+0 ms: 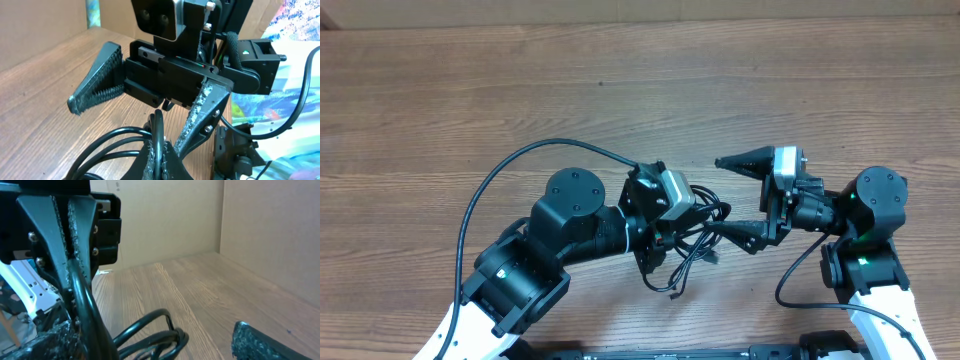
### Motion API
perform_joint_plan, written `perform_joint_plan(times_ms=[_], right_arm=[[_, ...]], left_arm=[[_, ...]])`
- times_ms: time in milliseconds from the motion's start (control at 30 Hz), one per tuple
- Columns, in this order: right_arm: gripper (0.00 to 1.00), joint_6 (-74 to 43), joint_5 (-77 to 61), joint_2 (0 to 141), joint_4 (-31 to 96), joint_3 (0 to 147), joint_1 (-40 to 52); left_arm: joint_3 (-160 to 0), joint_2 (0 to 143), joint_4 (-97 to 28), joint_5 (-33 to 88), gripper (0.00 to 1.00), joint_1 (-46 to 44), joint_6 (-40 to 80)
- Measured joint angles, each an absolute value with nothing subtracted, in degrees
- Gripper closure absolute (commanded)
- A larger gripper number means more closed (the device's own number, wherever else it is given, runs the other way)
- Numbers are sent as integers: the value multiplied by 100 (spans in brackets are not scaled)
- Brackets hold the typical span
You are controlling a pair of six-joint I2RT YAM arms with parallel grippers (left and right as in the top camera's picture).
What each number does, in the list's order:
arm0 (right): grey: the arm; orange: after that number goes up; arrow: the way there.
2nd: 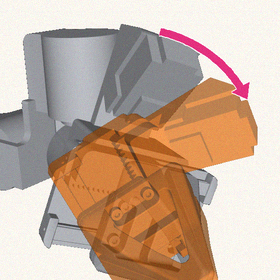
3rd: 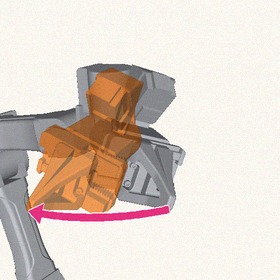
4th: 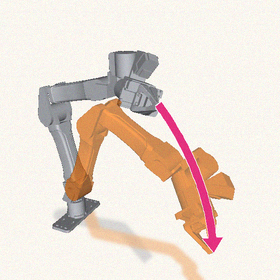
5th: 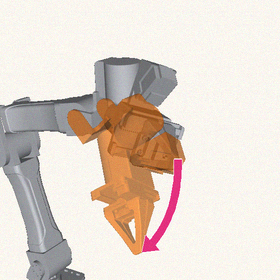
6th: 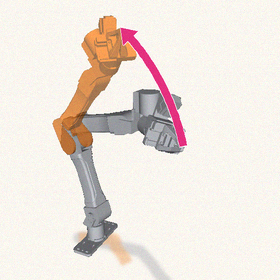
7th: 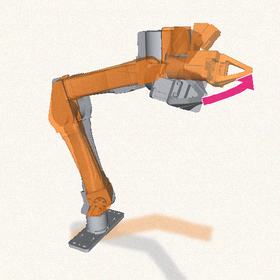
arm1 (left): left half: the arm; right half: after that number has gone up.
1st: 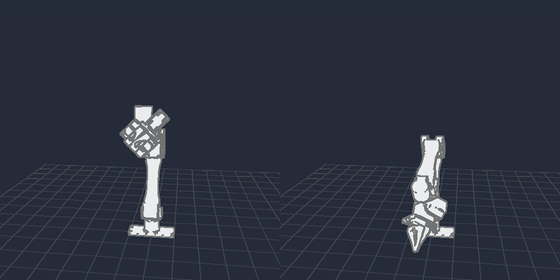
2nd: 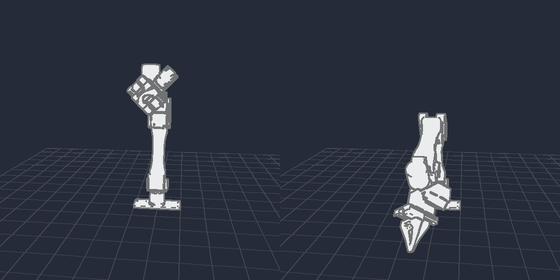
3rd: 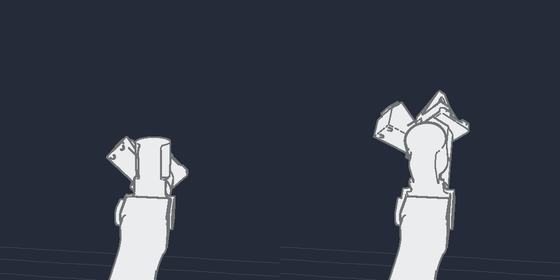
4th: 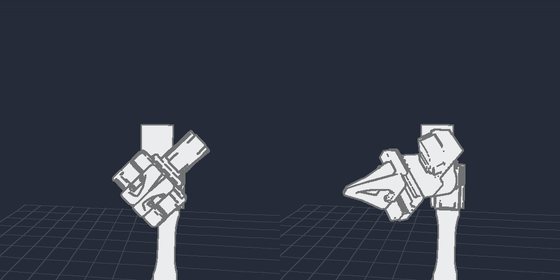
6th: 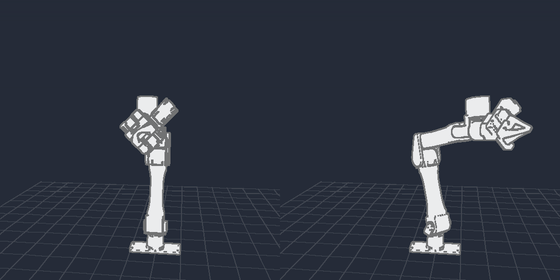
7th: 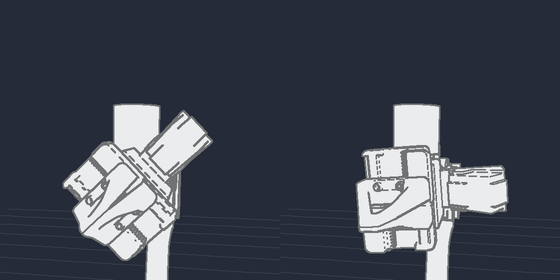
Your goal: Untangle cables
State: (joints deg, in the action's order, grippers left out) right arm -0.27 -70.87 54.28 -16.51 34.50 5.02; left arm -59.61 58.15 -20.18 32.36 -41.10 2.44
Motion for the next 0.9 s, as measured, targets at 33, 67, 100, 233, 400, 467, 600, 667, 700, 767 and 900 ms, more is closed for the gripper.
perform_joint_plan(times_ms=[33,67,100,233,400,467,600,667,700,767,900], right_arm=[[3,-16,-7070,5428,-1653,3450,502],[3,-10,-7061,5428,-1686,3450,502],[3,-1,-7048,5428,-1745,3450,502],[2,8,-7052,5428,-2104,3450,502],[22,16,-7144,5428,-2421,3450,502],[36,23,-7247,5428,-2429,3450,502],[69,49,-7496,5428,-2436,3450,504],[69,23,-7596,5426,-2373,3450,502],[69,49,-7601,5428,-2366,3450,502],[69,40,-7625,5428,-2270,3450,502],[96,60,-7666,5426,-2174,3450,499]], left_arm=[[-5961,5815,-2018,3236,96,-4110,301],[-5961,5815,-2018,3236,96,-4110,357],[-5961,5815,-2016,3234,96,-4110,425],[-5961,5815,-2018,3236,96,-4110,722],[-5961,5833,-2014,3236,96,-4110,1041],[-5961,5859,-2014,3236,96,-4110,1146],[-5961,5946,-1994,3197,96,-4108,1273],[-5961,5999,-1927,3170,96,-4091,1372],[-5961,6023,-1914,3173,96,-4077,1413],[-5961,6071,-1863,3194,96,-4077,1492],[-5961,6143,-1636,3264,96,-4075,1559]])
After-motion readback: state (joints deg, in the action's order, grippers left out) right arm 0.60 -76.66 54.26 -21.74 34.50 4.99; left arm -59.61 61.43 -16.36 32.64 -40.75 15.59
